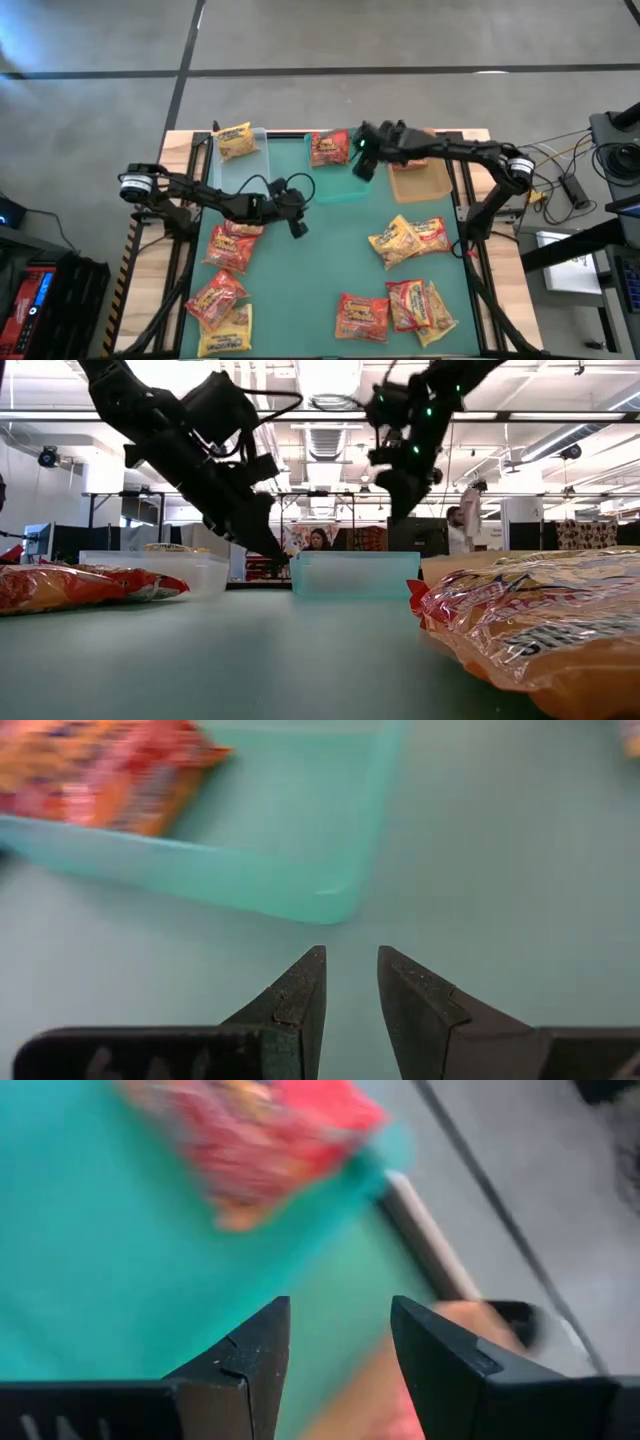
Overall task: Sort Maruchan noodles
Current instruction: Put the yellow noodle pack into the transparent bin
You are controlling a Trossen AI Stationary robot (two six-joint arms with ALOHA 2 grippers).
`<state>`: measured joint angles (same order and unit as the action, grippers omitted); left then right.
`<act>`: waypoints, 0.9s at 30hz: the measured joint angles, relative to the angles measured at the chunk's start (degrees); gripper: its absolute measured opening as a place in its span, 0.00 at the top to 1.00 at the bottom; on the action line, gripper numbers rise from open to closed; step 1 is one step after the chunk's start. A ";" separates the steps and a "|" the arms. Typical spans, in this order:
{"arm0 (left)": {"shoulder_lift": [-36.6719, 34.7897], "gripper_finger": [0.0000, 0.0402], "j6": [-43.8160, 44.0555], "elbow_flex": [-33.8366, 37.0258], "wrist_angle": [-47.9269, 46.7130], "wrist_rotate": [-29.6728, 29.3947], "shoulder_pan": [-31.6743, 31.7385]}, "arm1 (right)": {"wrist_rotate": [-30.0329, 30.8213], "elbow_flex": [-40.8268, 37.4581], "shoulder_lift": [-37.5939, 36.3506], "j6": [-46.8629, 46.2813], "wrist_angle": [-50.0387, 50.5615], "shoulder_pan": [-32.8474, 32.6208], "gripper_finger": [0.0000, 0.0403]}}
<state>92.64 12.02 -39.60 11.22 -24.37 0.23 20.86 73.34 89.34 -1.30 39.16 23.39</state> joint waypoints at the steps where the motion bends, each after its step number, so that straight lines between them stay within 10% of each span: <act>1: 0.00 0.81 0.51 -0.01 0.49 1.23 -0.63 | 0.01 0.00 0.00 -1.66 0.02 -2.24 0.60; 27: 0.11 0.81 13.10 -0.01 6.80 -0.60 -24.29 | -7.85 -0.40 0.00 -66.49 19.69 -43.75 0.44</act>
<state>92.75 25.12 -39.62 18.02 -24.97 -24.06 13.01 72.94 89.34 -67.79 58.85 -20.37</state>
